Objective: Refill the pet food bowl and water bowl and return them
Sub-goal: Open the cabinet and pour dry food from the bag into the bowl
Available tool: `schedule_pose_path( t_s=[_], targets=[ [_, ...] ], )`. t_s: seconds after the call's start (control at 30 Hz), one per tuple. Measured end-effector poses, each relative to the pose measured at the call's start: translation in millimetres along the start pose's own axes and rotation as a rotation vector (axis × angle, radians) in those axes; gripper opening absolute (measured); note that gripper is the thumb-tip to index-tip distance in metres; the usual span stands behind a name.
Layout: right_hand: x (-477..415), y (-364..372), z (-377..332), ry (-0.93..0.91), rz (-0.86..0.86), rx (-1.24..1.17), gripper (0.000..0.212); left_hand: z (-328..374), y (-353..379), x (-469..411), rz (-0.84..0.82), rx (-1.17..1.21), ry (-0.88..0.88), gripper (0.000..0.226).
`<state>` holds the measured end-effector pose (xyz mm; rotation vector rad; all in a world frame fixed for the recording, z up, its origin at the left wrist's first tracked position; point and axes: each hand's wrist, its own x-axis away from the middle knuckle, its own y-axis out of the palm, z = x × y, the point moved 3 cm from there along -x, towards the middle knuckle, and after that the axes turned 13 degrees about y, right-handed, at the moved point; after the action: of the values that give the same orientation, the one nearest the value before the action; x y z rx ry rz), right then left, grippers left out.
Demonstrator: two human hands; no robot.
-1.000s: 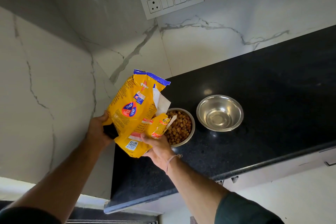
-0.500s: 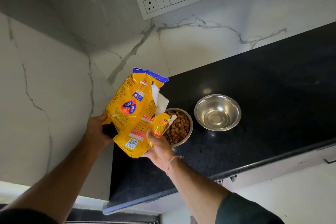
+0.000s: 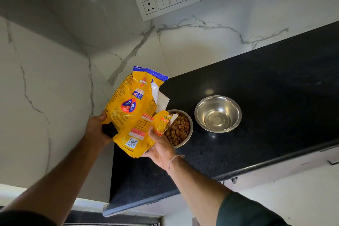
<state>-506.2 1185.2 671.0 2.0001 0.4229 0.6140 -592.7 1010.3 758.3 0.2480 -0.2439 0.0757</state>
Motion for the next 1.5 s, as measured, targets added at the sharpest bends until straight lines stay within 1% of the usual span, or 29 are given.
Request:
schedule_pose_path(
  t_s=[0.13,0.23,0.3,0.4,0.53,0.67,0.8,0.93,1.03,1.13,1.3,1.33,1.43,1.5],
  targets=[
    [1,2,-3,0.014,-0.025,-0.003,0.061,4,4,0,0.020,-0.021,0.016,0.044],
    [1,0,-5,0.005,0.002,-0.016,0.051,6,6,0,0.037,-0.034,0.018,0.043],
    [1,0,-6,0.003,0.023,-0.025,0.047,8,7,1,0.037,-0.042,0.018,0.045],
    [1,2,-6,0.000,0.011,-0.023,0.048,10,5,-1,0.038,-0.038,0.031,0.051],
    [1,5,-7,0.010,-0.001,-0.004,0.056,11,2,-3,0.044,-0.052,0.031,0.056],
    [-1,3,-4,0.001,0.024,-0.021,0.047,11,0,-6,0.033,-0.060,0.040,0.055],
    [-1,4,-4,0.009,0.012,-0.029,0.054,11,-3,-8,0.034,-0.051,0.049,0.054],
    [-1,5,-3,-0.018,-0.018,0.017,0.057,9,-6,-9,0.037,-0.053,0.048,0.054],
    [-1,7,0,-0.043,0.008,0.044,0.062,7,-8,-10,0.050,-0.054,0.046,0.052],
    [-2,5,2,-0.046,0.050,0.030,0.053,5,-9,-12,0.064,-0.043,0.040,0.051],
    [-5,3,3,-0.032,0.059,0.012,0.041,4,-12,-14,0.072,-0.047,0.044,0.052],
    [-5,3,2,-0.030,0.053,0.009,0.042,4,-12,-14,0.075,-0.047,0.045,0.052],
    [-4,4,1,-0.026,0.032,0.019,0.057,3,-11,-15,0.073,-0.050,0.042,0.052],
    [-4,3,1,-0.023,0.042,0.024,0.062,2,-11,-15,0.066,-0.055,0.038,0.051]
  ],
)
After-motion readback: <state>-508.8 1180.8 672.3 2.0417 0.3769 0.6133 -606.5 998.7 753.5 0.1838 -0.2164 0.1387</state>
